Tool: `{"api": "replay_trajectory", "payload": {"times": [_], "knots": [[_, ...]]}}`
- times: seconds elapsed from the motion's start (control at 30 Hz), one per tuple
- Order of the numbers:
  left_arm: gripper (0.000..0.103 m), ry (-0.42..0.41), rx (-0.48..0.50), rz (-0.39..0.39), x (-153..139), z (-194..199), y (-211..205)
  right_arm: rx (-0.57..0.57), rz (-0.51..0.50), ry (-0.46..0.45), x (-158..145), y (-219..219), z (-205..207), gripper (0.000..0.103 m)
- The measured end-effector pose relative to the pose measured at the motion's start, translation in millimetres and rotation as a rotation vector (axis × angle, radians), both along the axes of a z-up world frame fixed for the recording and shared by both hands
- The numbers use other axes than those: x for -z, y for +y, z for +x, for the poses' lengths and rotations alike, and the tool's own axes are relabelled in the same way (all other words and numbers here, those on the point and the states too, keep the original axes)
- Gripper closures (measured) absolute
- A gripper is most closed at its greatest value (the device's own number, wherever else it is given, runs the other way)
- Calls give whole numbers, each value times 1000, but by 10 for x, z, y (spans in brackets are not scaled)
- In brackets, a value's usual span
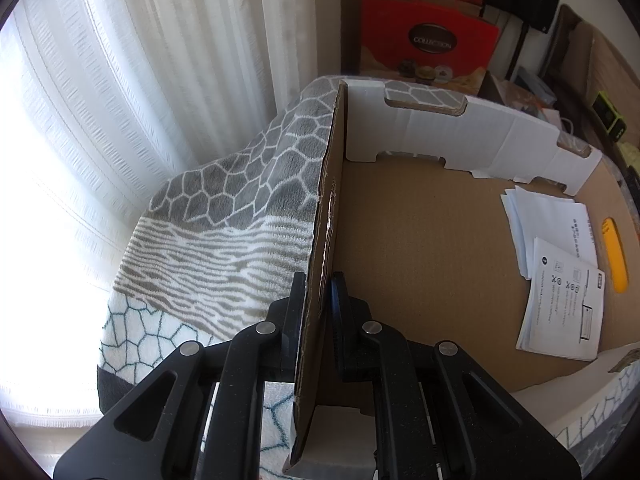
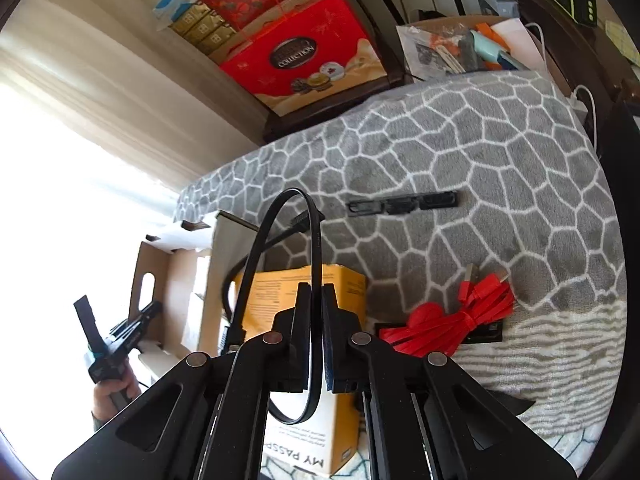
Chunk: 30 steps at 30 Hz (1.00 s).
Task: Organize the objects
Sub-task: 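Reach the right tool to the black cable and grasp it, then carry the black cable into the tray and release it on the papers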
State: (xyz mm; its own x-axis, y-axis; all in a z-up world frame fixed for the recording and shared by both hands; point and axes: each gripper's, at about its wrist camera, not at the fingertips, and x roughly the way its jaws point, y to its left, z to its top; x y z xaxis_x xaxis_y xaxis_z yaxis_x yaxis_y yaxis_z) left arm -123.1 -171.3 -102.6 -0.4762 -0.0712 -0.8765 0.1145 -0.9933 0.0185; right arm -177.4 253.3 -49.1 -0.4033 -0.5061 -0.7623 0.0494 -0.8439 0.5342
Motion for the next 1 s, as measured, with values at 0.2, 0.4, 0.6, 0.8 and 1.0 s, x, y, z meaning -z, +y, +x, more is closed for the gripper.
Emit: {"api": "replay_trajectory", "payload": {"times": [0.2,0.4,0.6,0.8,1.0], "knots": [[93,-2,-6,3,4,2,-3,-20,-23,55,-271,-85,19,99],[93,-4,-7,4,4,3,-3,-41,-37,93,-536,-185,34,98],[93,-4,-9,9,9,14,-9,-79,-38,129,-804,-357,87,98],[93,-5,-14,14,1,19,-2,-148,-30,142,-960,-675,107,98],[93,-5,-15,15,-1,16,0,-211,-24,96,-674,-1093,89,98]]}}
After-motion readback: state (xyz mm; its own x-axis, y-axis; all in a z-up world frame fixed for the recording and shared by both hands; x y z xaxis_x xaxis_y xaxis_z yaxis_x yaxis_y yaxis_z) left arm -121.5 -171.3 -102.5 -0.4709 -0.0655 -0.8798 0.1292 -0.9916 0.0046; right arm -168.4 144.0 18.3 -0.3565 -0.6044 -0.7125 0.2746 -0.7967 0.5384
